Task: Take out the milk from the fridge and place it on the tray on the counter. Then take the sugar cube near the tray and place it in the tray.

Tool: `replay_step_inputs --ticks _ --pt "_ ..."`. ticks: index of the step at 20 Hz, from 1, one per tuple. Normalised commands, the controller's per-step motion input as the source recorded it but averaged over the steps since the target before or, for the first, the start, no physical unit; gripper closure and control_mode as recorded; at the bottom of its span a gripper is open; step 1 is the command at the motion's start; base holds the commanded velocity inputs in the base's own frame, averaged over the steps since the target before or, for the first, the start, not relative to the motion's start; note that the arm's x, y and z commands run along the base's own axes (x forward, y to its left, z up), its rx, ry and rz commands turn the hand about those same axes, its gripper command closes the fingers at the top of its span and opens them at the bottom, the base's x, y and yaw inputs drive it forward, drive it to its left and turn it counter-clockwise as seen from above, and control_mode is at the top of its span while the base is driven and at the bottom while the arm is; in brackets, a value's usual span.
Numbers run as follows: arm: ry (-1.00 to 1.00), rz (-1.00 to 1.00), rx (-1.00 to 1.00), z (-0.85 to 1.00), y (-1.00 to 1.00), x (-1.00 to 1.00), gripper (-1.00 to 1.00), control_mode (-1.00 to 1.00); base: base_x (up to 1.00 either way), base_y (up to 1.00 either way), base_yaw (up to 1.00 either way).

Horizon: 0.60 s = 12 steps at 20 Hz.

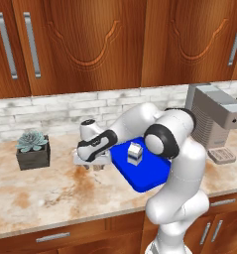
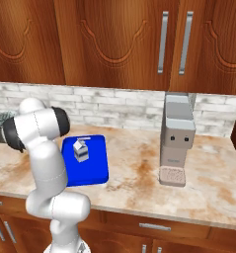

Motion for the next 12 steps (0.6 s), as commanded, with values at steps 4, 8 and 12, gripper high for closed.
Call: replay_step_inputs --ticks 4,8,12 --pt "0.00 -0.04 0.00 -0.27 0.00 0.09 1.00 -1.00 0.00 0.00 0.00" --pt "0.00 -0.03 0.00 -0.22 0.00 0.06 1.00 -1.00 0.00 0.00 0.00" --pt "0.00 0.00 0.00 -0.03 0.00 -0.05 1.00 -1.00 0.00 0.00 0.00"
